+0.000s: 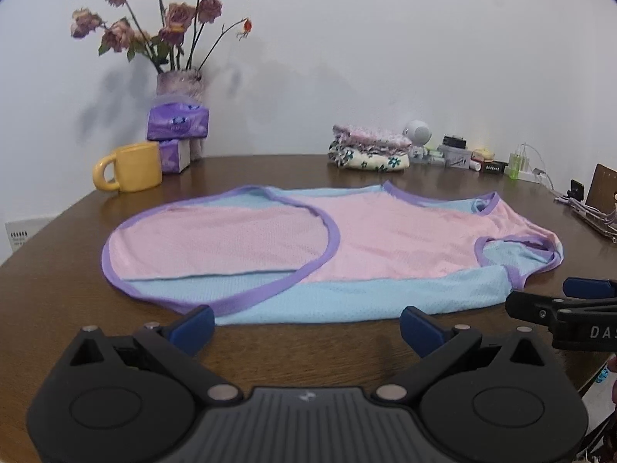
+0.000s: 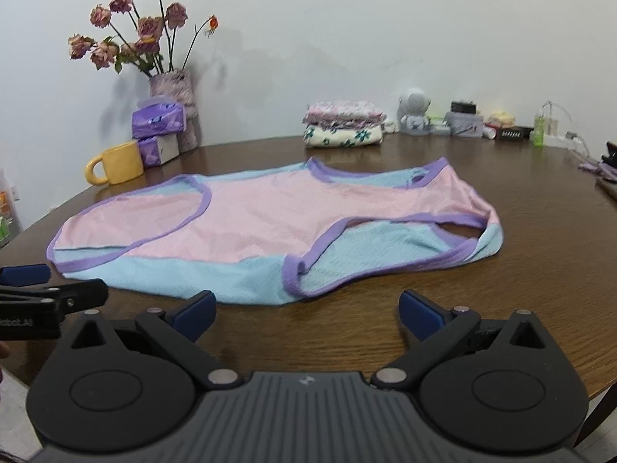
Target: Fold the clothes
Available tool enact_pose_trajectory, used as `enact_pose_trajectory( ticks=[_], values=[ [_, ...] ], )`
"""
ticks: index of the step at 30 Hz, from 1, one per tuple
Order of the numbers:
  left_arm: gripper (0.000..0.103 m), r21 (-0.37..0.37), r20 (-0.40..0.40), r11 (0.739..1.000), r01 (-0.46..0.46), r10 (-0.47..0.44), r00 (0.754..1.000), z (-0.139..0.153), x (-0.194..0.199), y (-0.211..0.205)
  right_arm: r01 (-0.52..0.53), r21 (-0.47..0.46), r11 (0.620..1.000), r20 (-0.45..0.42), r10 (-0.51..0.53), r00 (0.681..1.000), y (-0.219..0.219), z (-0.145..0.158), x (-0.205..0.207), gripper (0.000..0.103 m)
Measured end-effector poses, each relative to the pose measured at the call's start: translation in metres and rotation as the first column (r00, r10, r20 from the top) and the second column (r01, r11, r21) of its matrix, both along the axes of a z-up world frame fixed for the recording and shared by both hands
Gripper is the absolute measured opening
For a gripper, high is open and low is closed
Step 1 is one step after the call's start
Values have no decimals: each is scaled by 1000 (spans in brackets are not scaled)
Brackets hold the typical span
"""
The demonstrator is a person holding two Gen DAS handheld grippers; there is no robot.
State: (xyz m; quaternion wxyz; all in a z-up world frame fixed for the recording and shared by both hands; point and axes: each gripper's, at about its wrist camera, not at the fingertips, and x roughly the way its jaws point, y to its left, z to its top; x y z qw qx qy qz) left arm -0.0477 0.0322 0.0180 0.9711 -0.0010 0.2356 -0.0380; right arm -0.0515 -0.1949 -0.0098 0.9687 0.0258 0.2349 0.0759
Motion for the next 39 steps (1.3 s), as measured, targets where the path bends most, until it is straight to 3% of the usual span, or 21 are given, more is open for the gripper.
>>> enact_pose_trajectory(
  ticks=[5,11,16,18,25,35,37,39],
  values=[
    [103,0,-13,1000,21,-21,1000,7,2,2,-27,-28,999,36,28,999,1,6,-2,103],
    [103,58,18,996,74,-75,997,25,9,10,-172,-20,985,36,173,984,-5,21,5,103],
    [103,198,14,964,180,-186,982,39,18,9,-254,-139,957,29,260,965,-6,37,13,103],
    [103,219,-11,950,223,-227,974,43,23,10,-269,-207,941,25,280,960,-4,42,16,103],
    [103,261,-136,881,394,-370,919,50,41,12,-417,-372,830,-33,437,899,2,54,23,103],
    [103,331,-273,783,527,-455,848,53,62,16,-598,-475,646,-165,602,781,1,66,40,103],
    [103,314,-323,757,574,-483,814,51,70,19,-611,-508,607,-186,615,766,2,64,41,103],
    [103,293,-347,754,588,-489,800,50,77,23,-628,-531,568,-203,635,746,5,63,43,103]
  ],
)
